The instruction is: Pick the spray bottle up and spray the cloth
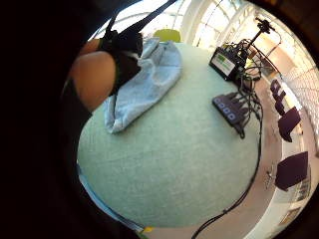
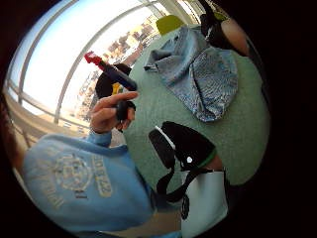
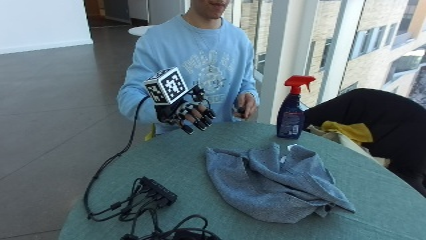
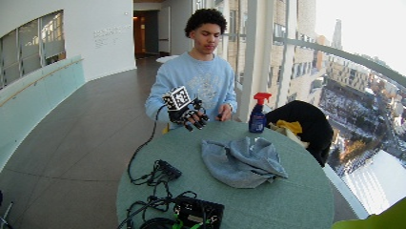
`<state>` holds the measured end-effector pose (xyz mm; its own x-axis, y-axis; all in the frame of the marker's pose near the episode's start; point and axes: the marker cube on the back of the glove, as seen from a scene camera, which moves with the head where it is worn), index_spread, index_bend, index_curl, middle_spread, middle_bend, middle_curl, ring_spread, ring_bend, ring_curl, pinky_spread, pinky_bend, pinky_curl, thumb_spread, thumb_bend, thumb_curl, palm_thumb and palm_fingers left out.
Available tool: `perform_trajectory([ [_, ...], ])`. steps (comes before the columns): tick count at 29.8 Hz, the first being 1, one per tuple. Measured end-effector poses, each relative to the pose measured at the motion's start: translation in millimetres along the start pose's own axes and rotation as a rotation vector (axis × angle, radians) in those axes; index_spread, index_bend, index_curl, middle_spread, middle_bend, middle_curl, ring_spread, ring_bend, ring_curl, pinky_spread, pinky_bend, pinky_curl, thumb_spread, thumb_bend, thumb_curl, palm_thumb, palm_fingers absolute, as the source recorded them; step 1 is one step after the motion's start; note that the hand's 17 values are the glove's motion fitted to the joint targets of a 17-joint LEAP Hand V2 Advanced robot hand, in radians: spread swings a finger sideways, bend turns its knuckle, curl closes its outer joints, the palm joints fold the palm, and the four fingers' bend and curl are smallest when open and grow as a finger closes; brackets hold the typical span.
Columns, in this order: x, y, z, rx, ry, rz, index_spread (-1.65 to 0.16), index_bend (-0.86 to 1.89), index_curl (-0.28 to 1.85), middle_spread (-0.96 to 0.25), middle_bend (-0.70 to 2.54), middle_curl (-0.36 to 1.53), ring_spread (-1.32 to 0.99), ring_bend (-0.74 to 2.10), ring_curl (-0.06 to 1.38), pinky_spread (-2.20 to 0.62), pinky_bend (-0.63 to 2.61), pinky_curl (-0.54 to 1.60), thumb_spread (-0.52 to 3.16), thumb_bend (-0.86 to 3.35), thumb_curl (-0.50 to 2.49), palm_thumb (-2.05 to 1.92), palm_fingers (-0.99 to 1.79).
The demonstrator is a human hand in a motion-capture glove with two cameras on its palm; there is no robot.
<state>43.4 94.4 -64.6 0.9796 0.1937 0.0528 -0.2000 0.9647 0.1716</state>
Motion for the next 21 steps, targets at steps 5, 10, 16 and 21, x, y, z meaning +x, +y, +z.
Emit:
perform_trajectory([
  [5, 3, 11, -1, 0.017, -0.007, 0.001, -0.32, 0.16, 0.33, -0.09, 0.19, 0.42, -0.04, 0.25, 0.35, 0.24, 0.19, 0.34, 1.05, -0.02, 0.30, 0.53, 0.77],
  [10, 9, 16, -2, 0.022, -0.022, 0.001, -0.32, 0.16, 0.34, -0.09, 0.18, 0.42, -0.03, 0.25, 0.35, 0.24, 0.18, 0.33, 1.06, -0.02, 0.30, 0.55, 0.77],
  [16, 10, 17, -5, 0.012, -0.009, -0.005, -0.32, 0.16, 0.34, -0.09, 0.18, 0.41, -0.03, 0.24, 0.35, 0.24, 0.18, 0.33, 1.06, -0.02, 0.30, 0.56, 0.77],
  [21, 9, 16, -5, 0.007, -0.005, -0.007, -0.32, 0.16, 0.35, -0.09, 0.19, 0.41, -0.03, 0.24, 0.35, 0.24, 0.18, 0.33, 1.07, -0.02, 0.30, 0.56, 0.78],
])
